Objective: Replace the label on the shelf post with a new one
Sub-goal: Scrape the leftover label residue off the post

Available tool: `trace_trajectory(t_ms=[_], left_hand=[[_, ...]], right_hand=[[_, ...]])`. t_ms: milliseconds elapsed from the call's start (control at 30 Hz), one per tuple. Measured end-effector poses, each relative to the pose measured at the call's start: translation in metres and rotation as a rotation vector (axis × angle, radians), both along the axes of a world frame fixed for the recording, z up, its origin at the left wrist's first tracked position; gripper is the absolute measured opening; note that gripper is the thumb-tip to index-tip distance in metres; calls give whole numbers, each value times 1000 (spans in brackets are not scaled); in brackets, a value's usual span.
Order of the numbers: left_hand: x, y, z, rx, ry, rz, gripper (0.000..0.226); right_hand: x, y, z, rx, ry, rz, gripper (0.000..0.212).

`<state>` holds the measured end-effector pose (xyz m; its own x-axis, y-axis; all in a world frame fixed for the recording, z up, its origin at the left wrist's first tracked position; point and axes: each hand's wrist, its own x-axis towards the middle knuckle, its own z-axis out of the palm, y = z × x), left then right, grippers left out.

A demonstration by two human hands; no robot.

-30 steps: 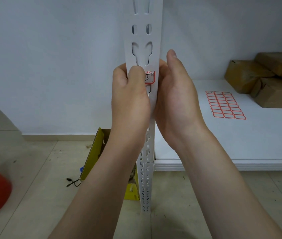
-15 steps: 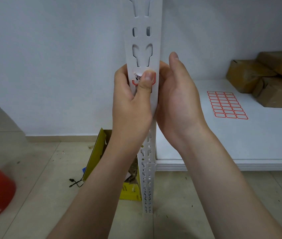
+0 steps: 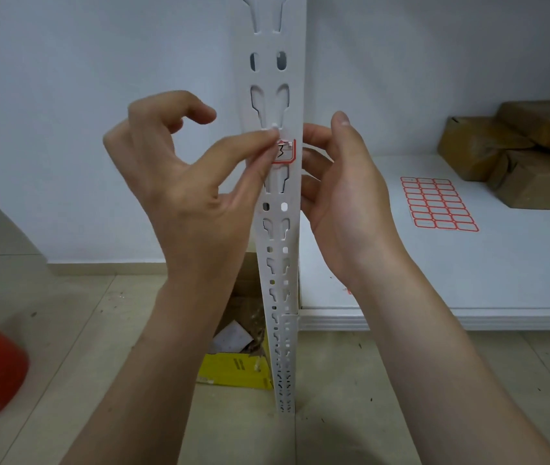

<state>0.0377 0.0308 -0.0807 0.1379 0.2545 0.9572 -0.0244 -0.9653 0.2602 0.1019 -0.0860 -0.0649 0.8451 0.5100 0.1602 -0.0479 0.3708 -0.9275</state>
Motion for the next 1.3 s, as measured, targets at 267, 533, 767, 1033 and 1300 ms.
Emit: trace_trajectory(t_ms=[267,533,767,1033,1300], left_hand=[[4,-2,-2,12,-2,52,16],[8,-15,-7,-94,54,106,15],[8,2,-8,17,-45,71,14],[4,13,-5,109,-30,69,18],[7,5,-1,48,44,96,23]], right_hand=[[1,3,-3,-45,-24,-34,49],[-1,7,-6,-59,-33,-55,42],[-1,6,-7,-67,-47,-66,44],[-2,13,-8,-88,-83,-90,40],[-3,13,-9,-100,-84,-89,44]])
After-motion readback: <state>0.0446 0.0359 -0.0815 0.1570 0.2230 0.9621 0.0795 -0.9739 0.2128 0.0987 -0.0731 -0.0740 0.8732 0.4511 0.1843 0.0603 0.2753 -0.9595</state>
